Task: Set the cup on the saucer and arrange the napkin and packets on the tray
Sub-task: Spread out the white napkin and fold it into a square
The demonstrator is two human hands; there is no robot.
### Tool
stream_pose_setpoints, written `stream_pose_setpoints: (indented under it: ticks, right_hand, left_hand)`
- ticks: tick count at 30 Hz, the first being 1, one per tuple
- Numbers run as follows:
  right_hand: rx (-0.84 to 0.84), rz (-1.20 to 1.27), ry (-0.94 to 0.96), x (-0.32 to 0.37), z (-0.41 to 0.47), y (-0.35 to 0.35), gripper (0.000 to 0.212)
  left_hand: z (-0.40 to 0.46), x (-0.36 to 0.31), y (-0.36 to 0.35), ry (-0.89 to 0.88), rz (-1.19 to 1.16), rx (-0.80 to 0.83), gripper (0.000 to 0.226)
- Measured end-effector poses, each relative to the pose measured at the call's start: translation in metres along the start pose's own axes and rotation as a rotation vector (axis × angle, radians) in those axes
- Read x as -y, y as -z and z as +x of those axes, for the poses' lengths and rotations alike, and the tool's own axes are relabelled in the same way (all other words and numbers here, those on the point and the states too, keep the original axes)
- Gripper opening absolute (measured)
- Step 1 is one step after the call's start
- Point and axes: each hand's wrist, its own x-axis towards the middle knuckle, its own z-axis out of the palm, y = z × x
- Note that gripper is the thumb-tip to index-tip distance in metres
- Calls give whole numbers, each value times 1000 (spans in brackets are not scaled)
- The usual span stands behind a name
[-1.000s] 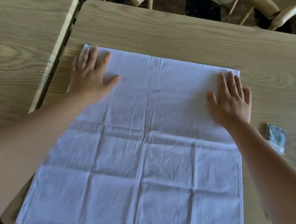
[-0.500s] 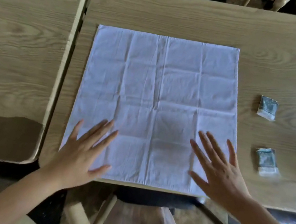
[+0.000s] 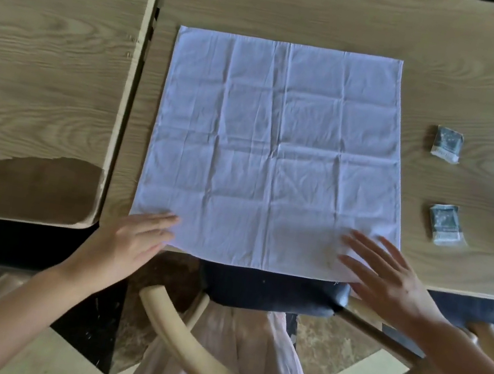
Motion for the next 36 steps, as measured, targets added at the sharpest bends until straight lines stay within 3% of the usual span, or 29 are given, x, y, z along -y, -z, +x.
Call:
stream_pose_setpoints:
  ticks: [3,7,11,14,16,19,23,26,30,36]
  right_hand:
    - [-24,109,-18,8,5,13,24]
    - [51,337,-281,13,9,28,17]
    - [239,449,-509,9,6,46,23]
    - [479,431,-516,0,9,65,16]
    - [515,421,-498,-5,16,76,14]
    - [307,376,-473,-13,41,91,7]
    - [57,247,-431,-42,92,110,6]
    - [-61,223,-441,-73,130,109,7]
    - [-30,116,-417,-113,174,83,4]
    - [82,113,-405,-143,199,45,6]
  left_hand:
    - [0,6,4,123,-168,-23,19]
    - [0,6,12,301,-312,56,26]
    - [0,5,26,304,-340,251,24]
    - [0,11,38,296,-383,443,23]
    - [2,15,48,293,-415,504,23]
    - [20,16,66,318,-426,309,14]
    - [77,30,89,287,-383,-38,20]
    - [126,50,97,218,-269,-162,16]
    - [173,83,82,187,-75,-249,7]
    - [191,114,49,308,-68,-195,5]
